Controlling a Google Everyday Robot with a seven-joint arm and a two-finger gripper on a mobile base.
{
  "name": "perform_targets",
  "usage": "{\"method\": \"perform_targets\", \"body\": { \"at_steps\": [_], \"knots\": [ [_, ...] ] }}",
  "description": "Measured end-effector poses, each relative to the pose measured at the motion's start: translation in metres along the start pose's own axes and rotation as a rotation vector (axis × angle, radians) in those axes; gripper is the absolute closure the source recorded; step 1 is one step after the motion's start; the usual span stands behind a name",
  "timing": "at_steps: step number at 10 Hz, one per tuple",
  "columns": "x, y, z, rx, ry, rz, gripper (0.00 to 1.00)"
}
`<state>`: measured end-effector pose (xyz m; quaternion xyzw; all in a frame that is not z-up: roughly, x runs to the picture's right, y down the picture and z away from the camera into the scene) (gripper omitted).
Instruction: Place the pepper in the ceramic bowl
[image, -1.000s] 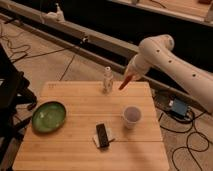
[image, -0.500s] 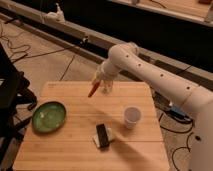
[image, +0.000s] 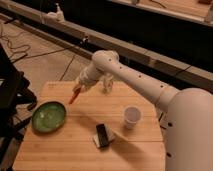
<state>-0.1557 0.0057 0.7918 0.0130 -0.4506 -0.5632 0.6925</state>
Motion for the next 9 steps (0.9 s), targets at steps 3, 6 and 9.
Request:
{"method": "perform_targets", "body": {
  "at_steps": [3, 6, 9],
  "knots": [
    [-0.018, -0.047, 0.047, 0.073, -0.122, -0.05, 1.0],
    [-0.025, -0.057, 0.055, 0.09, -0.162, -0.071, 1.0],
    [-0.026, -0.059, 0.057, 0.091, -0.164, -0.074, 1.0]
  ]
}}
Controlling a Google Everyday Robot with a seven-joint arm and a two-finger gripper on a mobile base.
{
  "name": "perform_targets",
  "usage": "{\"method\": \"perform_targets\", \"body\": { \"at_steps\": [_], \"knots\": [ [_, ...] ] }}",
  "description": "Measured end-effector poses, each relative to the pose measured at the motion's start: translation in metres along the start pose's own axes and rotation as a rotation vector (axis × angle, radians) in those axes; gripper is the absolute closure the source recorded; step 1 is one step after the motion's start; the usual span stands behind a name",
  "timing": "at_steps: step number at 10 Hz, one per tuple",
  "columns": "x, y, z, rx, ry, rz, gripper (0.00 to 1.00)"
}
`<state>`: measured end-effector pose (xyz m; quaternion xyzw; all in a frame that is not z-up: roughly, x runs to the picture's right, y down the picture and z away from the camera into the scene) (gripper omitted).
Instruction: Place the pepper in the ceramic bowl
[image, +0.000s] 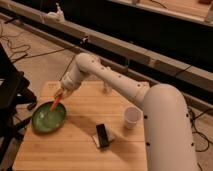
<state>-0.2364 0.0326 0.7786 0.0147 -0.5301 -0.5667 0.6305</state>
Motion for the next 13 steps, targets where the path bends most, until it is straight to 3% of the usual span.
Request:
{"method": "perform_targets", "body": {
  "at_steps": [4, 6, 8, 10, 13],
  "knots": [
    [0.001, 0.001, 0.0, -0.006, 0.005, -0.003, 1.0],
    [0.005, 0.004, 0.014, -0.063, 0.022, -0.041, 1.0],
    [0.003, 0.002, 0.04, -0.101, 0.002, -0.076, 0.99],
    [-0.002, 0.003, 0.071, -0.117, -0.039, -0.089, 0.82],
    [-0.007, 0.013, 0.102, -0.105, -0.078, -0.069, 0.53]
  ]
}}
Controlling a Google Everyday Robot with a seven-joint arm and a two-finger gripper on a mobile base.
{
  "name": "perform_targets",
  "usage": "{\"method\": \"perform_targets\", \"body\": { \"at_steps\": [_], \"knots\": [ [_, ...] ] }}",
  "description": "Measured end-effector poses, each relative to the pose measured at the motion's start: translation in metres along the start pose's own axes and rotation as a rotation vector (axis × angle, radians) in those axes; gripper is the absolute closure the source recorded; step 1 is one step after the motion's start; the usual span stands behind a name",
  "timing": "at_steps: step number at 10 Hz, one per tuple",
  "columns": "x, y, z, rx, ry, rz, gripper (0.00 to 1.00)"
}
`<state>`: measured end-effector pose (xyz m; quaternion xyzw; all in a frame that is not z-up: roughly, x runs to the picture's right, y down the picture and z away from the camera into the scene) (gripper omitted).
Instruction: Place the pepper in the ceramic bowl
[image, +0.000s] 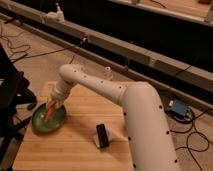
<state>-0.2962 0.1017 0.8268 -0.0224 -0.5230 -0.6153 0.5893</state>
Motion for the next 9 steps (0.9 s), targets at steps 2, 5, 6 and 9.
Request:
{"method": "perform_targets", "body": {
  "at_steps": [2, 5, 6, 9],
  "knots": [
    [0.004, 0.007, 0.01, 0.008, 0.018, 0.005, 0.32],
    [0.005, 0.014, 0.011, 0.016, 0.032, 0.014, 0.2],
    [0.005, 0.014, 0.011, 0.015, 0.031, 0.014, 0.2],
    [0.004, 0.012, 0.013, 0.016, 0.029, 0.012, 0.2]
  ]
}}
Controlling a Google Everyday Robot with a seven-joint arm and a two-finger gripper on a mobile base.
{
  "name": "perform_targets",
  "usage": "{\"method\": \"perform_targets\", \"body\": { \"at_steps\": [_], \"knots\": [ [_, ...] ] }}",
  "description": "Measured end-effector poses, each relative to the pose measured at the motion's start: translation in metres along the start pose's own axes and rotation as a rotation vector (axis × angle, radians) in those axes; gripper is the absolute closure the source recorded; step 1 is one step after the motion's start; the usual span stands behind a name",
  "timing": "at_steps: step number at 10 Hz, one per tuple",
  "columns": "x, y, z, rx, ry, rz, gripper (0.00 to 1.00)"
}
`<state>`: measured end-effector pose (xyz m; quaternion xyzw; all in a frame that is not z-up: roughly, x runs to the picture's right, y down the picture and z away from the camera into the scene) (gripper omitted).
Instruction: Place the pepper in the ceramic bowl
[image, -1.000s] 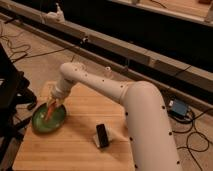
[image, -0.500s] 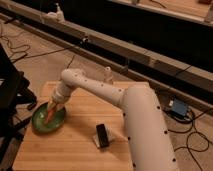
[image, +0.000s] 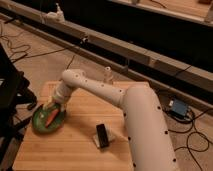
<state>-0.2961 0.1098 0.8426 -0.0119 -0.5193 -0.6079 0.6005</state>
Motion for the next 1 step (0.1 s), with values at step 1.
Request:
{"method": "perform_targets", "body": {
  "at_steps": [1],
  "knots": [
    [0.0001, 0.0004, 0.0, -0.001, 0.001, 0.0, 0.2]
  ]
}}
